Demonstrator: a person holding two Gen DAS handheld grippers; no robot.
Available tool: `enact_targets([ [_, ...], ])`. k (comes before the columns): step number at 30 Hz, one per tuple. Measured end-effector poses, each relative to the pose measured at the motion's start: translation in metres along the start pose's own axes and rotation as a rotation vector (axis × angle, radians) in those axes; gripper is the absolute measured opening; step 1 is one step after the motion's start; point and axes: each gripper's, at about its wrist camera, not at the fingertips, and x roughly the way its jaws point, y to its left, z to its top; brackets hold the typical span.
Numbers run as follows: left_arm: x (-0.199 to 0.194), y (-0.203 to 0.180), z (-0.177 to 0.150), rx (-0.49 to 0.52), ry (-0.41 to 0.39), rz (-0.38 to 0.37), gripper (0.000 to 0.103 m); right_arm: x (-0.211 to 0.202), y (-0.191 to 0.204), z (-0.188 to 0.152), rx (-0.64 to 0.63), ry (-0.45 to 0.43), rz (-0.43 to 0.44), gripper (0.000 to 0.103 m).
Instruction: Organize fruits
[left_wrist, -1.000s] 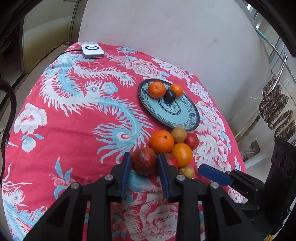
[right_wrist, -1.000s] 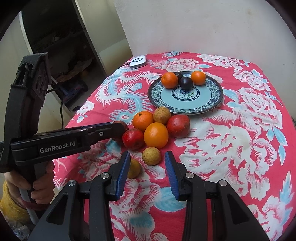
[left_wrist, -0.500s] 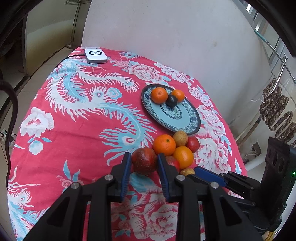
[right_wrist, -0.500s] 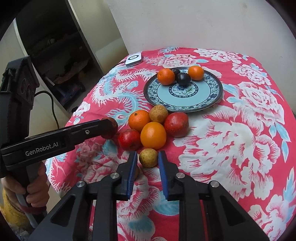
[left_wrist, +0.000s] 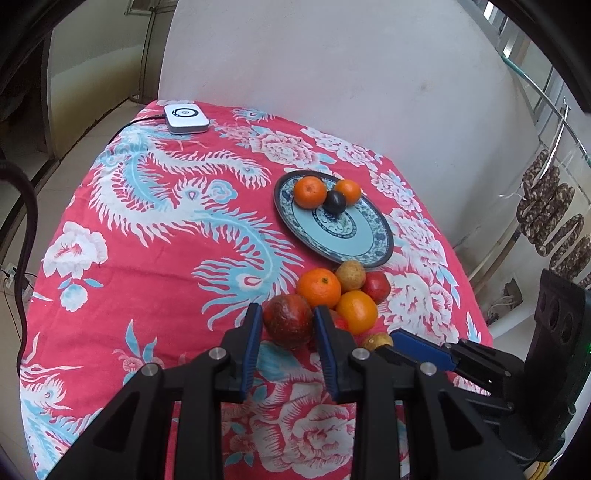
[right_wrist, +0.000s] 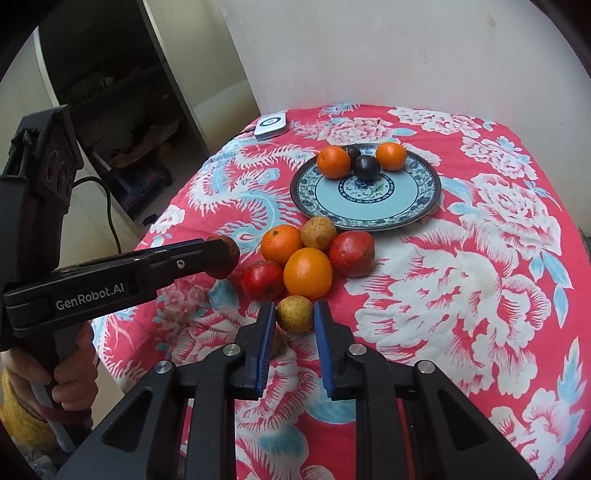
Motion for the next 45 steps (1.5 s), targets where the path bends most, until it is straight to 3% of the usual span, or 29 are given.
enact_targets([
  [21,-0.011,-0.022,0.013,0.047,-0.024,-0.025,0.03,-0.032,-0.013,0.016,0.002,-0.099,-0.015,0.023],
  [45,0.045,-0.038,0.062,0.104,0.013,-0.007,0.03,-0.008,-0.049,0.067,0.005,-0.111,-0.035,0.023],
])
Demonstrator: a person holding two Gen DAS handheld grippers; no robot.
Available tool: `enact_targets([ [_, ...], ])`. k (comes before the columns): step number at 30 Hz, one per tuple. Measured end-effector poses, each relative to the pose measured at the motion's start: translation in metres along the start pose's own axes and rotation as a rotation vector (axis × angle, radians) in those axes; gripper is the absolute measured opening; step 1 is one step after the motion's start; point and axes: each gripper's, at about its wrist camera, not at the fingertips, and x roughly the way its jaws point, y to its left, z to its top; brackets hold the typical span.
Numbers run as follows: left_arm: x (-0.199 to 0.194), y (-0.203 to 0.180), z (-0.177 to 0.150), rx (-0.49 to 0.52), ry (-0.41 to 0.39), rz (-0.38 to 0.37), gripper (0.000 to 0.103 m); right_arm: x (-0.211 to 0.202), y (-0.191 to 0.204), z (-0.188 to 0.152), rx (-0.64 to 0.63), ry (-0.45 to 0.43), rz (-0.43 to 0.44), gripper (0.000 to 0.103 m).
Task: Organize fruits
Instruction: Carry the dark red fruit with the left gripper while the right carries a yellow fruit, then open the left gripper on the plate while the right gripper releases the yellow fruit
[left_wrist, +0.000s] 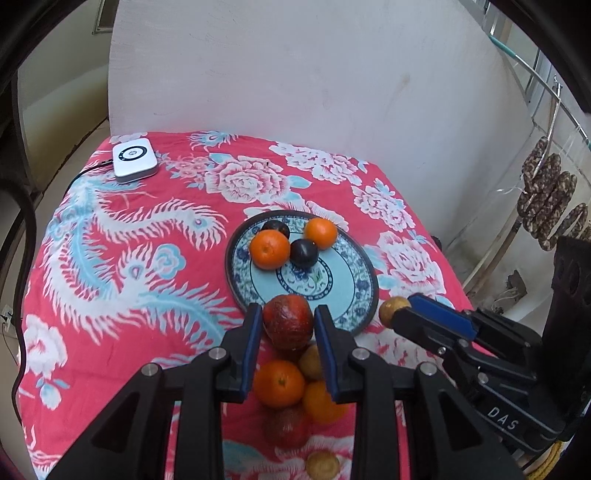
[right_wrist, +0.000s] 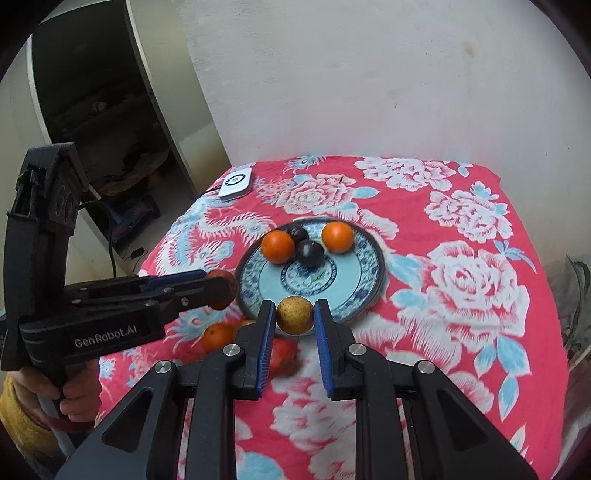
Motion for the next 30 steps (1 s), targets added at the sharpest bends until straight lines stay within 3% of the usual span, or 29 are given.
enact_targets([
  [12,0.03,0.005,0.017,-0.014,0.019,0.029,0.03,0.033,-0.015,0.022,0.018,0.018,-0.005,0.023],
  [30,0.048,0.007,0.021,-0.017,0.022,0.057,0.03,0.071,-0.032,0.029,0.051,0.059,-0.005,0.023],
])
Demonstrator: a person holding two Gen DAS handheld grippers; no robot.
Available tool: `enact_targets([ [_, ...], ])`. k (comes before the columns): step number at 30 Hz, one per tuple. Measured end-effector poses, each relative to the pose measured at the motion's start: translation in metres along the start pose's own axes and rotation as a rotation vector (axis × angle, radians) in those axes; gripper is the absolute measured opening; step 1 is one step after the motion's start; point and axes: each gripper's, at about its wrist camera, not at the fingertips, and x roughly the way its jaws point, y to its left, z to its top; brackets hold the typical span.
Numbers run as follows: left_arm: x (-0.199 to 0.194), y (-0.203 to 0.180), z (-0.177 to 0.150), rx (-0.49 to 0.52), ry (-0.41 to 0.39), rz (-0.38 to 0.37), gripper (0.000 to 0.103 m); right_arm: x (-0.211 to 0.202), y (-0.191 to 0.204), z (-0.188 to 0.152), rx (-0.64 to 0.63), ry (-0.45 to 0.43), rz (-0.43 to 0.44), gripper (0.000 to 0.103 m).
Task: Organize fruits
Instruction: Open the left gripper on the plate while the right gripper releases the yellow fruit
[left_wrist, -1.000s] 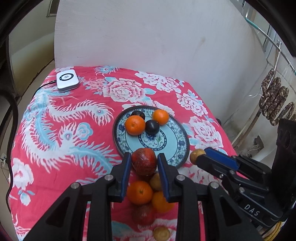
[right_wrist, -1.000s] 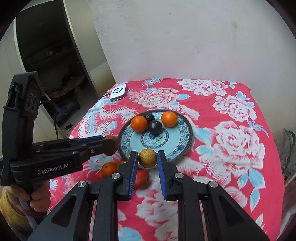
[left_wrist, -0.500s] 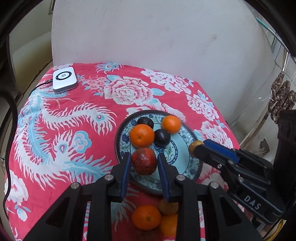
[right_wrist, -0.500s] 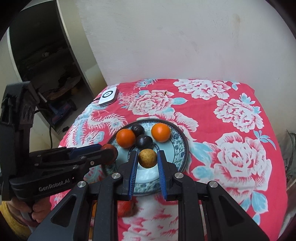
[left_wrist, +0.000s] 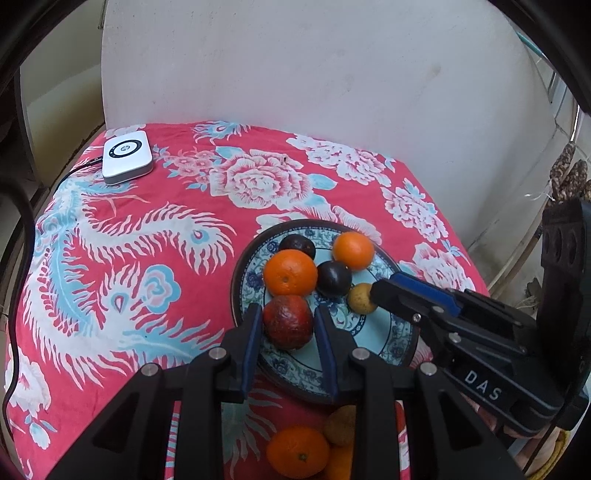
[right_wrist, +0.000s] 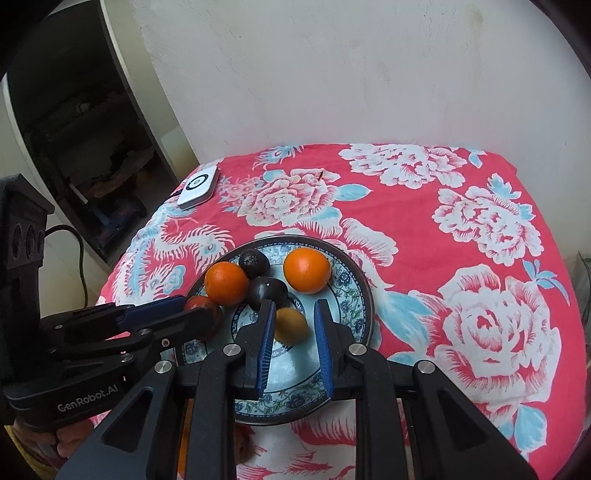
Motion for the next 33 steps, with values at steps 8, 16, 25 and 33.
enact_targets([
  [8,0.0,0.001,0.0,-0.006,-0.004,0.004,0.031,-0.004,0.002,-0.001,-0.005,-0.009,0.0,0.023],
  [16,-0.009,-0.003,-0.002,0.008,-0.018,0.001,0.047,-0.019,0.001,-0.006,0.015,-0.027,-0.007,0.032],
  [25,-0.022,0.002,-0.008,-0.007,-0.021,0.002,0.048,-0.039,0.005,-0.016,0.023,-0.039,-0.006,0.037],
  [33,-0.033,0.007,-0.017,-0.017,-0.017,0.011,0.048,-0.052,0.016,-0.028,0.011,-0.045,0.002,0.037],
])
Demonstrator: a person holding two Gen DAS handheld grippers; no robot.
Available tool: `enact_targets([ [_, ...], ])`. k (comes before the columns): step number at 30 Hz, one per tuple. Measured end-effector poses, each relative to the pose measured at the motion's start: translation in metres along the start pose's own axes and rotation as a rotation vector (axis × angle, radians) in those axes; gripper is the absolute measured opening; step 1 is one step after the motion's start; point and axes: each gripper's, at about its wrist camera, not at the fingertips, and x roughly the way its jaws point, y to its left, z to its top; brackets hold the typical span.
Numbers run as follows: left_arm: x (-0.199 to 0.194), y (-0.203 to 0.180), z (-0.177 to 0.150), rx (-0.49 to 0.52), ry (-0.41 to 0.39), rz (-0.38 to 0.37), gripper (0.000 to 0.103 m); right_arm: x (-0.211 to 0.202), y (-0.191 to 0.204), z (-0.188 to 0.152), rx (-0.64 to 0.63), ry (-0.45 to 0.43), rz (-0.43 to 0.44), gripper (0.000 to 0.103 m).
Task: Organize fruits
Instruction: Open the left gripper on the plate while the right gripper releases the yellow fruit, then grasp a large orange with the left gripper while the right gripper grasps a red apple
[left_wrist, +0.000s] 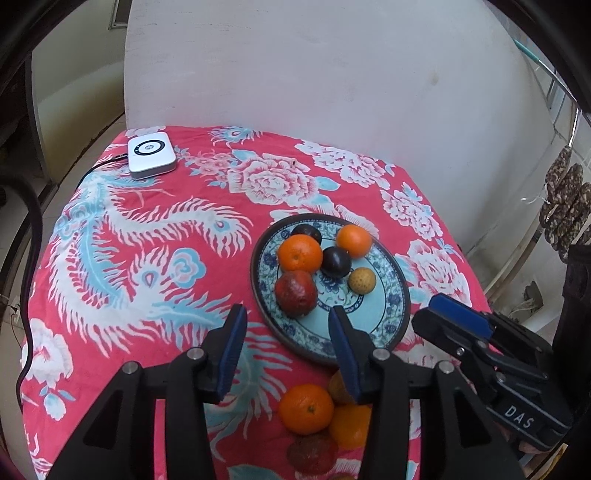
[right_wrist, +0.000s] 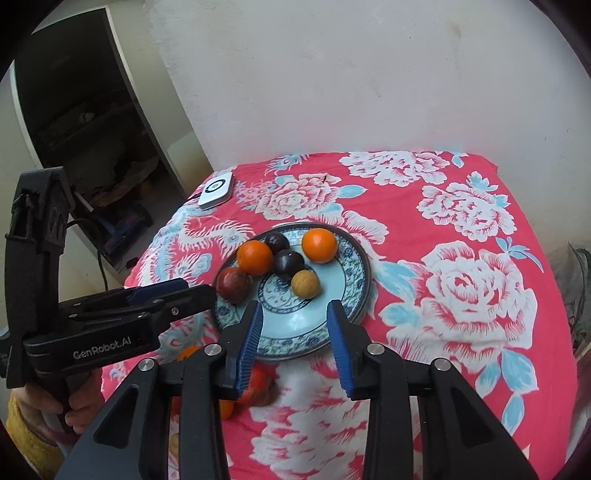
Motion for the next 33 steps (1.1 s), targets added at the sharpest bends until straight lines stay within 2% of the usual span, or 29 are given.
enact_targets([
  [33,-0.024,0.015,-0.031,-0.013,0.044,0.004,0.049,-0.008,0.025,-0.035,-0.032,0.057,0.023,0.038],
])
